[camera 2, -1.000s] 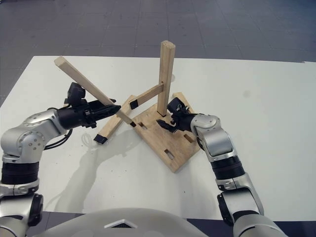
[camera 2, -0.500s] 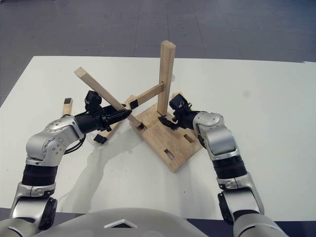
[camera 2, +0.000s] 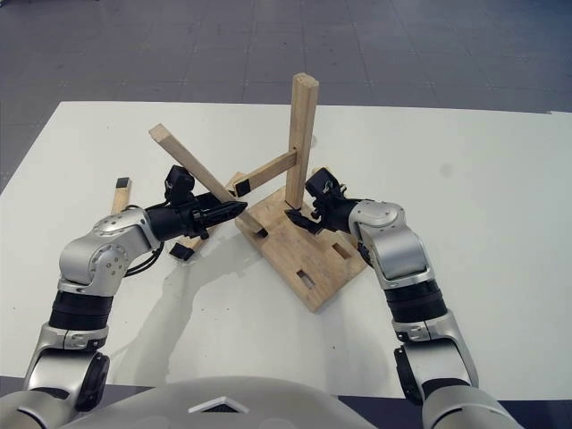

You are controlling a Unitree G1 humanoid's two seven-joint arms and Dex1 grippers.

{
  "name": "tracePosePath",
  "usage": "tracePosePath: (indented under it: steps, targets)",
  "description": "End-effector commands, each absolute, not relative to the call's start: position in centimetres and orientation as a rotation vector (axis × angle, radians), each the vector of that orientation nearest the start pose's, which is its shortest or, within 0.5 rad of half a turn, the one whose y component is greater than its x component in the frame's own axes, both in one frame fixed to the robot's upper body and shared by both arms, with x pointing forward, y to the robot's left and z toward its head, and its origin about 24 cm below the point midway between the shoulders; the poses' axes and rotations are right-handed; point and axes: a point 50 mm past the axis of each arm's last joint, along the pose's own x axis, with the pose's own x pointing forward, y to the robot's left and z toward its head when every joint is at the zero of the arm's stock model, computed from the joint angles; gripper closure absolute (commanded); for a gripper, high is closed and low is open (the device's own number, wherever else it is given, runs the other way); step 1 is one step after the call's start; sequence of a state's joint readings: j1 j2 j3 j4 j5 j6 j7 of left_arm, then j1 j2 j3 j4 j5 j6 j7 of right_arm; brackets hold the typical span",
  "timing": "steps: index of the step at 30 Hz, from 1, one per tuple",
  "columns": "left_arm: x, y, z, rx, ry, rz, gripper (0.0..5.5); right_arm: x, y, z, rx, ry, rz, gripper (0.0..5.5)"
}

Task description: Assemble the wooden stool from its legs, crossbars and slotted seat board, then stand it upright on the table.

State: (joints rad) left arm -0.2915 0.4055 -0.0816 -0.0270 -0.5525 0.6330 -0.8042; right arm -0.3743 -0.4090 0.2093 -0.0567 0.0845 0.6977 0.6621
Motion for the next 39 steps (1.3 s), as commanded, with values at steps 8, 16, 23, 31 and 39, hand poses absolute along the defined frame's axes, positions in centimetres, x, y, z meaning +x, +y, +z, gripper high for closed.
tracePosePath:
  steps: [8,16,23,31,39]
  targets:
    - [28.6,16.6,7.4,-0.144,0.394,-0.958,3.45,29.3,-13.8,9.0,-0.304,0.421,0.784,1.61]
    - [26.8,15.9,5.5,-0.081,0.526,-1.013,3.45,29.4,-13.3,11.4,-0.273,0.347,0.778,1.61]
    - [27.3,16.5,5.9,0.042,0.52,-0.994,3.45,29.1,-13.0,12.0,-0.25,0.331,0.765,1.61]
    - [27.0,16.4,4.5,0.145,0.542,-0.996,3.45,28.9,-12.5,11.9,-0.238,0.33,0.766,1.61]
    - [27.4,16.9,5.3,-0.1,0.547,-0.995,3.45,28.7,-12.2,11.9,-0.237,0.329,0.778,1.61]
